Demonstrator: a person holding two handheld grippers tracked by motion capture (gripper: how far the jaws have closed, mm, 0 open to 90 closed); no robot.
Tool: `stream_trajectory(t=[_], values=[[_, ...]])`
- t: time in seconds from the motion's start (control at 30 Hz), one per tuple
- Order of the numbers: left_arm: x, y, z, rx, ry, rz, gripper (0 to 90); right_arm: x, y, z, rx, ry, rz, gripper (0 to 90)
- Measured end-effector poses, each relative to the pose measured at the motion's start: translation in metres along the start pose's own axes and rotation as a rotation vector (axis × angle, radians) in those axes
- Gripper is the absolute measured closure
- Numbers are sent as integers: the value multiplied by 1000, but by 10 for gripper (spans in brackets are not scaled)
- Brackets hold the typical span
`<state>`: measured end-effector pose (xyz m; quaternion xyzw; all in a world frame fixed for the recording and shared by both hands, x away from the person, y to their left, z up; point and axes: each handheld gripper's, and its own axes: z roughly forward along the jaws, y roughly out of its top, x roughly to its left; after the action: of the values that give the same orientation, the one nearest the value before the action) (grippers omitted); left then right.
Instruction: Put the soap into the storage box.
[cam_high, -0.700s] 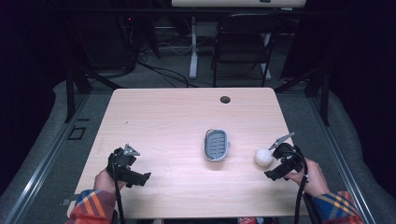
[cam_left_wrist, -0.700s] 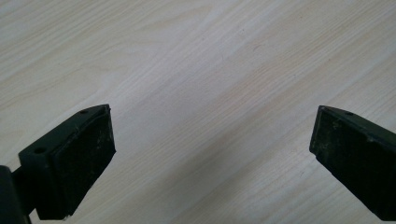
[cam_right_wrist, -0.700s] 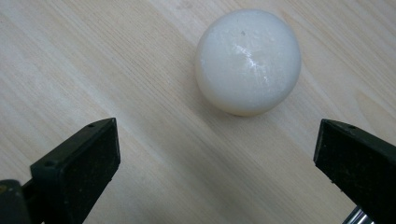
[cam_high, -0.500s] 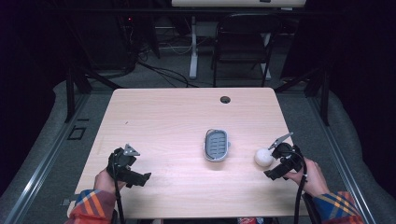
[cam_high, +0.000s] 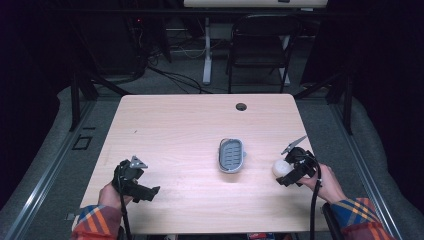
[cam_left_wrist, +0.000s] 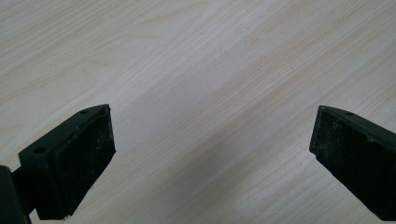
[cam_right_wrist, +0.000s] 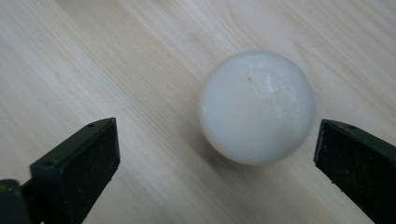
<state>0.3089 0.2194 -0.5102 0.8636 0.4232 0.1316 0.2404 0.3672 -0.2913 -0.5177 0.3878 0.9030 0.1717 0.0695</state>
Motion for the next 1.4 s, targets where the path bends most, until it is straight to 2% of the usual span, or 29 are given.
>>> stream_trajectory(t=[0.03, 0.13, 0.17, 0.27, 0.37, 0.47, 0.5, 0.57, 0.6, 0.63, 0.67, 0.7, 0.87, 0.9, 0.97, 1.0, 1.03, 1.07, 1.1, 1.13, 1.17, 1.23, 1.27, 1.4], values=[[0, 0, -1, 2, -4, -2, 0, -2, 1, 0, -9, 40, 13, 36], [0, 0, -2, -1, 0, 0, 0, -3, 1, -1, -34, 35, 15, 82], [-2, 0, -1, 1, 3, 7, 0, -4, 1, -1, -29, 40, 14, 66], [-2, 0, -1, 3, 6, 9, 0, -6, 2, 0, -9, 2, 9, 34], [-1, 0, 0, 4, 6, 4, 0, -8, 4, 4, -2, -6, 8, 0], [0, 0, 0, 2, 8, 5, 0, -10, 7, 8, 0, -10, 12, 0], [0, 1, 0, 3, 3, 6, 0, -13, 10, 10, 25, -12, 9, 0], [0, 2, 2, 4, 7, 7, 0, -16, 11, 12, 30, -24, 17, 0], [0, 3, 2, 4, 6, 9, 0, -17, 11, 13, 40, -24, 8, 0], [0, 3, 3, 3, 5, 11, 0, -18, 11, 15, 21, -20, 29, 0], [0, 3, 3, 3, 5, 11, 0, -18, 11, 15, 21, -20, 29, 0], [1, 3, 4, 5, -1, 11, 0, -20, 13, 15, 38, -5, 25, 0], [2, 2, 3, 5, -2, 2, 0, -20, 17, 21, 30, 22, 34, 0], [2, 1, 3, 7, -3, 5, 0, -21, 20, 24, 58, 21, 26, 0], [2, 1, 3, 5, -3, -1, 0, -21, 20, 25, 51, 22, 31, 0], [3, 0, 2, 10, -8, -2, 0, -23, 22, 25, 79, 9, 7, 0], [3, 0, 2, 6, 0, -1, 0, -22, 22, 27, 58, 19, 28, 1], [3, 0, 2, 6, 0, -1, 0, -22, 22, 27, 58, 19, 28, 1], [3, -1, 2, 7, 2, 0, 0, -21, 23, 29, 76, 31, 18, 44], [3, -1, 2, 7, 2, 0, 0, -21, 23, 29, 76, 31, 18, 44], [2, 0, 1, 9, -1, 2, 0, -21, 25, 30, 113, 28, -19, 61], [2, 0, 1, 4, 8, 2, 0, -21, 25, 32, 116, 21, -20, 66], [2, 1, 1, 8, 5, 4, 0, -22, 26, 34, 141, 13, -29, 84], [2, 3, 3, 9, 15, 12, 0, -24, 25, 33, 148, 5, -35, 127]])
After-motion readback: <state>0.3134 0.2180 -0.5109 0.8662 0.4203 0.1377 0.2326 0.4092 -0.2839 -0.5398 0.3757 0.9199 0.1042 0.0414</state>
